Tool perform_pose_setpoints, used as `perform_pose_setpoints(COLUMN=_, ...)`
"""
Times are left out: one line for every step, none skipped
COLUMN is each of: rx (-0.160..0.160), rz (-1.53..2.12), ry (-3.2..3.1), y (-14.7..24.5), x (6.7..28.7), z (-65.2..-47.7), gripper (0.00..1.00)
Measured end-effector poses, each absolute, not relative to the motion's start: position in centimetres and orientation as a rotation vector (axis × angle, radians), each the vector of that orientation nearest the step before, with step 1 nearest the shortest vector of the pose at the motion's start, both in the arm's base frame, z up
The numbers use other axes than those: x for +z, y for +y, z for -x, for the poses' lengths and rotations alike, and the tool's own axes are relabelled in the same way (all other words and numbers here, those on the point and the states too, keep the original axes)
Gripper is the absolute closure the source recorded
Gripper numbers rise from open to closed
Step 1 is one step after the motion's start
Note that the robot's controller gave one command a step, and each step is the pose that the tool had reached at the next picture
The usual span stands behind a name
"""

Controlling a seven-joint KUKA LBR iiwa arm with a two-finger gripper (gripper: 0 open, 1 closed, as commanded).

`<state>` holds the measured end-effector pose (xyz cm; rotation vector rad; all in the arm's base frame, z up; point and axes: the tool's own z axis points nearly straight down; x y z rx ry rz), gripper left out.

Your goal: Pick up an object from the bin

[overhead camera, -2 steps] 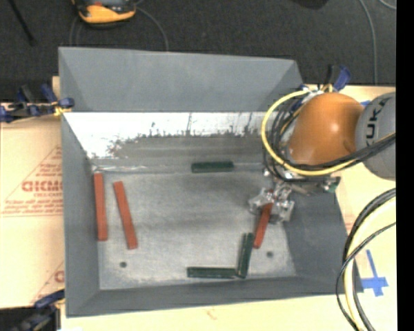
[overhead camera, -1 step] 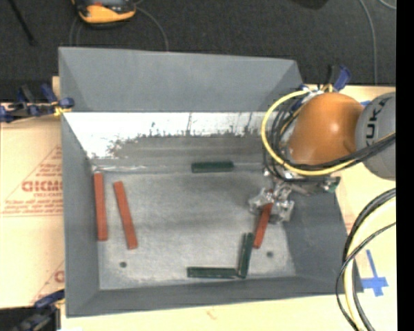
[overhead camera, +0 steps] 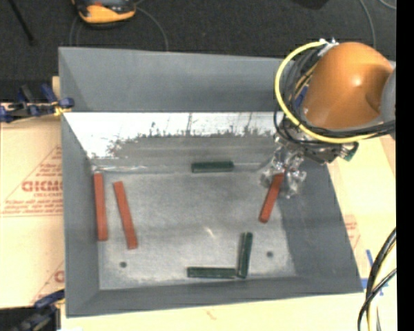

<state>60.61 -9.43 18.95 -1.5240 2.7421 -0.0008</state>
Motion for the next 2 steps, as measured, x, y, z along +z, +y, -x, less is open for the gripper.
perform_pose_setpoints(rx=0.000, rz=1.523, ry=2.743, y=-9.4, x=18.9, z=-60.6, gripper=1.00)
perform_pose_setpoints(rx=0.003, rz=1.643, ry=2.678, y=-9.4, x=21.6, z=-60.3, gripper=1.00)
